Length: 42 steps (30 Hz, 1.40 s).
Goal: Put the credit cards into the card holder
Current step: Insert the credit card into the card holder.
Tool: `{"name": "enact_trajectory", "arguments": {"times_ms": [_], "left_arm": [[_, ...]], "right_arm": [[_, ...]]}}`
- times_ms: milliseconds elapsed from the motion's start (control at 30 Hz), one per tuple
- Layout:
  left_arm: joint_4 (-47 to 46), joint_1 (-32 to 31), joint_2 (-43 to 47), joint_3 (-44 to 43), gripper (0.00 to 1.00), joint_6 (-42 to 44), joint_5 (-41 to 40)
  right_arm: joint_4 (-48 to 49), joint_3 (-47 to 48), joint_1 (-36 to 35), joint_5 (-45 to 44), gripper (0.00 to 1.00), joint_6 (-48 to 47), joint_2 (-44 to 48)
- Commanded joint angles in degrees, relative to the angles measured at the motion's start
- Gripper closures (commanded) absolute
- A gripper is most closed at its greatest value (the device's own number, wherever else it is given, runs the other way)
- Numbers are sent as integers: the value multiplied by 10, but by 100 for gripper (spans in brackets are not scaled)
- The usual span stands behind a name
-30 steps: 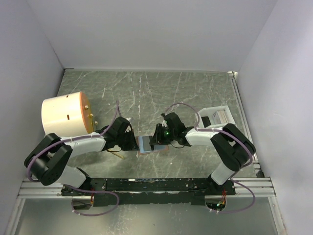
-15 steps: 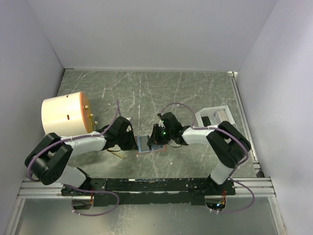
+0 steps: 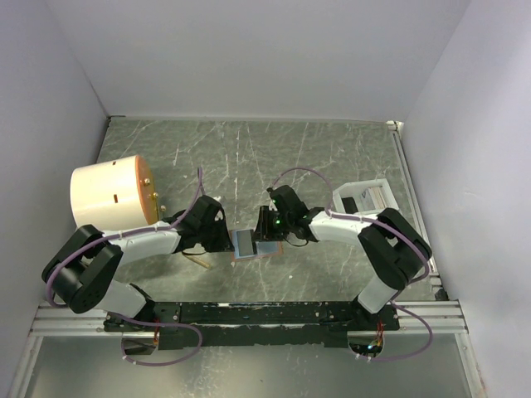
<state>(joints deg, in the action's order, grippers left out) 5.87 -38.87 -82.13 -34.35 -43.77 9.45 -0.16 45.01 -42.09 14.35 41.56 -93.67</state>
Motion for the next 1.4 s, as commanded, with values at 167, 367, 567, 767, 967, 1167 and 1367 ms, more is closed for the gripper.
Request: {"name": "enact_trajectory", "arguments": {"times_ms": [167,367,567,767,967,1167,1367], "left_arm": [[-3,6,-7,-18,89,-2,-9],[-6,7,-9,-16,89,0,-12],[-11,7,-12,-13,89,-1,-10],[-10,8,-12,-15,89,0,-11],[-2,8,-11,-24,89,4,-11],[3,7,30,-24,67,3,-11],[43,7,101,-41,50,25,-22]], "right_arm": [[17,18,-5,17,81,-3,-26],[22,22,-10,16,81,-1,-38],[33,21,-18,20,92,0,-36],[28,24,-23,22,98,-1,-45],[-6,47,-24,0,87,-25,-42],[-67,74,-21,-59,77,-65,-14],[-146,107,-5,-135,62,-147,32]]}}
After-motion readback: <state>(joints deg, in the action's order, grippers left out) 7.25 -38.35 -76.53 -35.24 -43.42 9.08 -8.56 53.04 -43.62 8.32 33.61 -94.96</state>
